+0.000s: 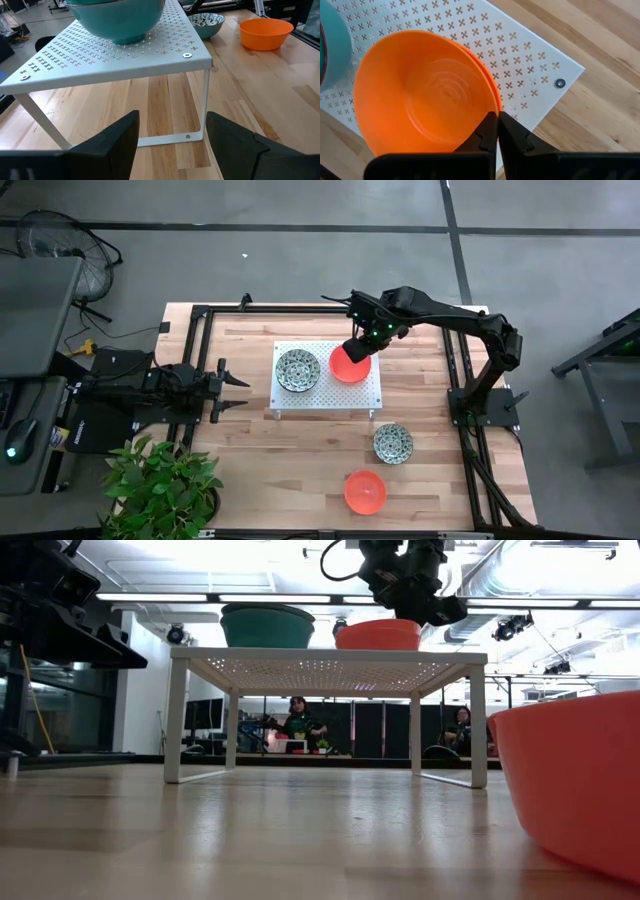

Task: Pick & Place Mini bowls
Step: Stack the top orange bowl on the orange bowl on the shelf, then stack the white patterned bowl on the white patterned bowl on the shelf

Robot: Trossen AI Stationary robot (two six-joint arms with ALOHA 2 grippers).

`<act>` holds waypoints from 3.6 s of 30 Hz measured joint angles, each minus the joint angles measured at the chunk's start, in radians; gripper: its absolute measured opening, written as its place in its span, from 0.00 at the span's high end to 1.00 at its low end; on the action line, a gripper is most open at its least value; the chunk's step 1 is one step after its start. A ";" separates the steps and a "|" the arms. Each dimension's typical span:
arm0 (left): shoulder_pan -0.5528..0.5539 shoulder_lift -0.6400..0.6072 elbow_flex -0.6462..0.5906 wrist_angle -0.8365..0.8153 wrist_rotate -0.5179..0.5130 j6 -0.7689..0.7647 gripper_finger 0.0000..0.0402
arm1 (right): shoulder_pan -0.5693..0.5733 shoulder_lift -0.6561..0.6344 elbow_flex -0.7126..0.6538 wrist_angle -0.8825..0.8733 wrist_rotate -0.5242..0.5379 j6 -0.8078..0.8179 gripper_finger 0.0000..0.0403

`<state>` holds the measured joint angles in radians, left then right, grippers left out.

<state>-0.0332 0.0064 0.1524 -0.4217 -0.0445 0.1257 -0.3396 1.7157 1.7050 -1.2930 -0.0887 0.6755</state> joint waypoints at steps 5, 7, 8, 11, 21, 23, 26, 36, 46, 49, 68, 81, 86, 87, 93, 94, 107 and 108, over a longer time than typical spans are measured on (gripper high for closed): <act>0.000 0.000 0.000 0.000 0.000 0.000 0.44 | 0.000 0.000 0.000 0.000 0.013 -0.002 1.00; 0.000 0.000 0.000 0.000 0.000 0.000 0.44 | 0.000 0.000 0.000 0.000 0.023 -0.004 0.99; 0.000 0.000 0.000 0.000 0.000 0.000 0.44 | 0.000 0.000 0.000 0.000 0.030 -0.006 0.98; 0.000 0.000 0.000 0.000 0.000 0.000 0.44 | -0.001 0.000 0.000 0.000 0.028 -0.020 0.92; 0.000 0.000 0.000 0.000 0.000 0.000 0.44 | -0.001 0.000 0.000 0.000 -0.052 -0.027 0.65; 0.000 0.000 0.000 0.000 0.000 0.000 0.44 | -0.001 0.000 0.000 0.000 -0.063 -0.028 0.63; 0.000 0.000 0.000 0.000 0.000 0.000 0.44 | -0.005 -0.003 0.000 0.000 -0.073 -0.032 0.61; 0.000 0.000 0.000 0.000 0.000 0.000 0.44 | -0.057 -0.113 0.001 0.000 -0.109 -0.049 0.61; 0.000 0.000 0.000 0.000 0.000 0.000 0.44 | -0.009 -0.206 0.002 0.096 0.023 -0.266 0.68; 0.000 0.000 0.000 0.000 0.000 0.000 0.44 | 0.025 -0.206 0.002 0.096 0.094 -0.300 0.70; 0.000 0.000 0.000 0.000 0.000 0.000 0.44 | 0.241 -0.211 0.002 -0.103 0.150 -0.055 0.73; 0.000 0.000 0.000 0.000 0.000 0.000 0.44 | 0.449 -0.211 0.001 -0.266 0.188 0.149 0.73; 0.000 0.000 0.000 0.000 0.000 0.000 0.44 | 0.552 -0.219 -0.014 -0.274 0.213 0.246 0.73; 0.000 0.000 0.000 0.000 0.000 0.000 0.44 | 0.569 -0.221 -0.025 -0.276 0.214 0.270 0.73; 0.000 0.000 0.000 0.000 0.000 0.000 0.44 | 0.702 -0.291 -0.187 -0.225 0.212 0.479 0.73; 0.000 0.000 0.000 0.000 -0.001 0.000 0.44 | 0.725 -0.306 -0.224 -0.206 0.209 0.526 0.73; 0.000 0.000 0.000 0.000 -0.003 0.000 0.44 | 0.886 -0.459 -0.606 0.037 0.165 0.897 0.73; 0.000 0.000 0.000 0.000 -0.003 0.000 0.44 | 0.886 -0.461 -0.625 0.049 0.160 0.897 0.73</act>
<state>-0.0330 0.0067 0.1520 -0.4217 -0.0471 0.1257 0.5468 1.2545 1.0796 -1.2438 0.0711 1.5730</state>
